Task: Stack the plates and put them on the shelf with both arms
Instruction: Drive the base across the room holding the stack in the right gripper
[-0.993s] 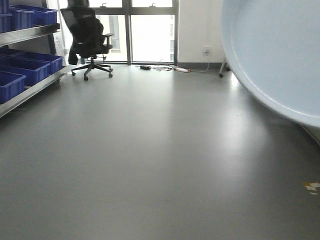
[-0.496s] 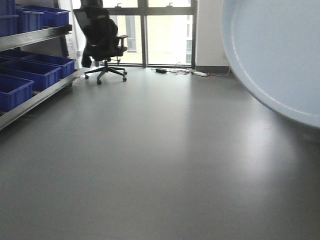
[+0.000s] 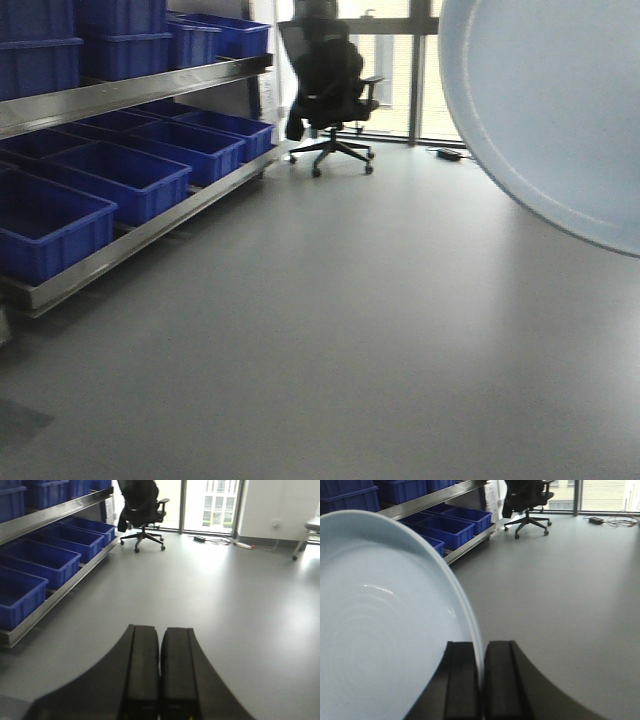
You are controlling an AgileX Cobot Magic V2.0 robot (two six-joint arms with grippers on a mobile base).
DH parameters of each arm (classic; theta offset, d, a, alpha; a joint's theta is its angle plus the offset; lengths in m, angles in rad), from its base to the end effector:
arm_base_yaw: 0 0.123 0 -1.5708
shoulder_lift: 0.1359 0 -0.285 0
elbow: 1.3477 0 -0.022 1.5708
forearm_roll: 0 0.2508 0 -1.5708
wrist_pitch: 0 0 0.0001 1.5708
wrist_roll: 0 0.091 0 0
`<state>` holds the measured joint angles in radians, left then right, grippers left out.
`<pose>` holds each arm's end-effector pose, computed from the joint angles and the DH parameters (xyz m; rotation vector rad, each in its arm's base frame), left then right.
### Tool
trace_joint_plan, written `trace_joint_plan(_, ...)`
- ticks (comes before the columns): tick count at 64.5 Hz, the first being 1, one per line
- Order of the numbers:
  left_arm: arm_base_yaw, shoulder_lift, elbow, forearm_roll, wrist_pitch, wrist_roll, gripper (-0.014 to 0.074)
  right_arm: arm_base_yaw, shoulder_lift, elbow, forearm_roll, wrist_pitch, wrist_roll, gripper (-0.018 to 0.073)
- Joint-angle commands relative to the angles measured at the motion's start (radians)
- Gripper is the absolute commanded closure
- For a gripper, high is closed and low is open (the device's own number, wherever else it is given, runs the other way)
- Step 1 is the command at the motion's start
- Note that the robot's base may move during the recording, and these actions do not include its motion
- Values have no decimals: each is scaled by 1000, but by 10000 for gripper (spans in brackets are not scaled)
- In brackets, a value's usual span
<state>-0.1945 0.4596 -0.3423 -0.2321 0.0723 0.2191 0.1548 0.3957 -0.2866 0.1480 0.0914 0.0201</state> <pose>0.1036 -0.0220 0.2881 0.1647 1.6659 -0.1702 0.0946 0.0160 0.2737 0.0006 1.6894 0.2534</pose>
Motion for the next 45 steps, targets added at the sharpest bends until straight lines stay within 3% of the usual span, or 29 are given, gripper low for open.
trace_joint_plan(1,1,5,-29,-9,-86,-4,514,-4,1,-33,-2,-103,1,503)
trace_joint_plan(45,1,5,-29,-9,-86,-4,514,-4,1,-33,-2,-103,1,503)
